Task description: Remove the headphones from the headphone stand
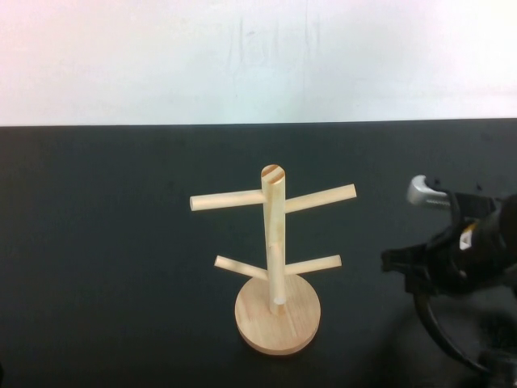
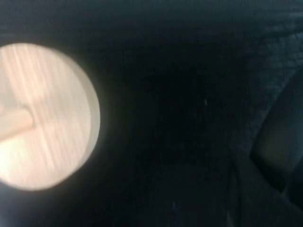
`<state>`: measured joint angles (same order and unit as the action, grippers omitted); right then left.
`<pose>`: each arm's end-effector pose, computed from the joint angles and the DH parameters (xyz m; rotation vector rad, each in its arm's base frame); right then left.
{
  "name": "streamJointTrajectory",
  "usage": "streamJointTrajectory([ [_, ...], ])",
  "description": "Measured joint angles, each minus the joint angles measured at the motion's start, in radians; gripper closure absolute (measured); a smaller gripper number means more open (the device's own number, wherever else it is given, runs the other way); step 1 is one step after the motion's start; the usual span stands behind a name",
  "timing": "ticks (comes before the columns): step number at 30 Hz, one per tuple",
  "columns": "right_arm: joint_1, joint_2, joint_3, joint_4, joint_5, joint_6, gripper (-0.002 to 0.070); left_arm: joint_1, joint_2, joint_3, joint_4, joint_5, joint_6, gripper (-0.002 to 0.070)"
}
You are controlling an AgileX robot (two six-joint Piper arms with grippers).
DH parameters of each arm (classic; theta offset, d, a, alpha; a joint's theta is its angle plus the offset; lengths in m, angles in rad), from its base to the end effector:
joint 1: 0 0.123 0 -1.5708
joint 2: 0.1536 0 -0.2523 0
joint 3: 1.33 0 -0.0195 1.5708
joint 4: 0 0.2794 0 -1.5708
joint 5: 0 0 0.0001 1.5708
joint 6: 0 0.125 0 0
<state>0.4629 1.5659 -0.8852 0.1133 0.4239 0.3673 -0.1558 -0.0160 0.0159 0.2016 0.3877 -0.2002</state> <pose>0.3067 0.1596 0.1263 -0.0073 2.6383 0.3935 0.1457 -0.0133 0.1653 0.0804 1.8617 -0.0464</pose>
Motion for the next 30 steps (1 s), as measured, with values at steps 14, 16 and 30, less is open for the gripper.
streamJointTrajectory([
  [14, 0.000, 0.006, -0.223, -0.243, 0.251, -0.012, 0.0244, 0.000, 0.000, 0.000, 0.000, 0.000, 0.000, 0.0673],
  [16, 0.000, 0.006, -0.285, -0.366, 0.407, -0.015, 0.0339, 0.000, 0.000, 0.000, 0.000, 0.000, 0.000, 0.0673],
  [30, 0.000, -0.316, -0.336, -0.271, 0.587, -0.302, 0.0680, 0.000, 0.000, 0.000, 0.000, 0.000, 0.000, 0.0673],
])
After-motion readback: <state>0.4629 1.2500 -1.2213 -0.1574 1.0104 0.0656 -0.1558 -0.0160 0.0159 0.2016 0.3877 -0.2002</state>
